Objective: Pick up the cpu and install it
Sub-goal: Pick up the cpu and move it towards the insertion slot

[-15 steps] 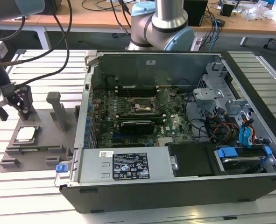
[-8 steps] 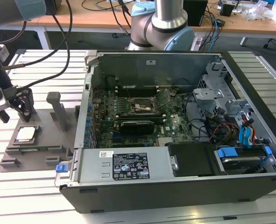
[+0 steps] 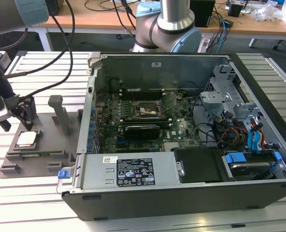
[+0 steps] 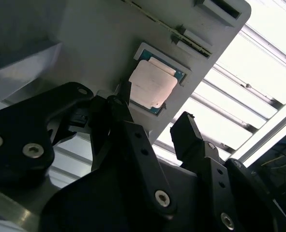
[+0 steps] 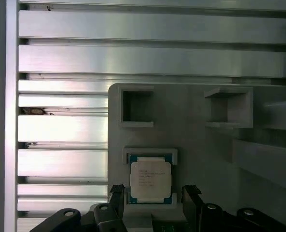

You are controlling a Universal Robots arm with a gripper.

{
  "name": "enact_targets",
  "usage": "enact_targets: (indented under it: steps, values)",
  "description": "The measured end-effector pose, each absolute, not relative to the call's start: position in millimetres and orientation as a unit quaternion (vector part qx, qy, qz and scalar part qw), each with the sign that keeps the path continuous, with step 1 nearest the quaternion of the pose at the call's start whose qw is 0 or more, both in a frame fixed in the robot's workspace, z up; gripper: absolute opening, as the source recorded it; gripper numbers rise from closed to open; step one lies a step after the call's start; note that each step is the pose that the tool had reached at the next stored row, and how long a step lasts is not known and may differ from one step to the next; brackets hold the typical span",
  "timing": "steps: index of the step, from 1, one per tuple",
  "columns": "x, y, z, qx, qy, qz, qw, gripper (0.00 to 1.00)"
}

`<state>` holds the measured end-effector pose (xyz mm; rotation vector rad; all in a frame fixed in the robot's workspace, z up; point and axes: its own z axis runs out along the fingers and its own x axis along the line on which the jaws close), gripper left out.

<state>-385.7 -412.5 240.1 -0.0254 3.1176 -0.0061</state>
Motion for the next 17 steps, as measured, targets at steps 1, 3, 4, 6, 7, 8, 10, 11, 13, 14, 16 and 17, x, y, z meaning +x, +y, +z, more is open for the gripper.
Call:
enact_targets:
  steps: [1,3,4,6,7,8,10,11,13,14,16,17]
  values:
    - [-384.3,-412.6,239.4,-0.008,1.000,-0.002,0.012,0.60]
    - [-383.1,-412.5,238.7,-0.008,1.000,-0.002,0.012,0.60]
    - [-383.0,-412.5,238.3,-0.008,1.000,-0.002,0.012,0.60]
    - [-382.8,-412.5,236.9,-0.008,1.000,-0.002,0.012,0.60]
    - [-382.9,-412.5,236.6,-0.008,1.000,-0.002,0.012,0.60]
    - [-382.9,-412.5,236.3,-0.008,1.000,-0.002,0.012,0.60]
    - [-382.9,-412.6,235.0,-0.008,1.000,-0.002,0.012,0.60]
    - [-382.8,-412.6,234.3,-0.008,1.000,-0.002,0.012,0.60]
    - [-382.9,-412.6,233.7,-0.008,1.000,-0.002,0.012,0.60]
    - [-382.9,-412.6,233.1,-0.008,1.000,-0.002,0.012,0.60]
    - [-382.9,-412.6,232.3,-0.008,1.000,-0.002,0.012,0.60]
    - [-382.9,-412.6,231.7,-0.008,1.000,-0.002,0.012,0.60]
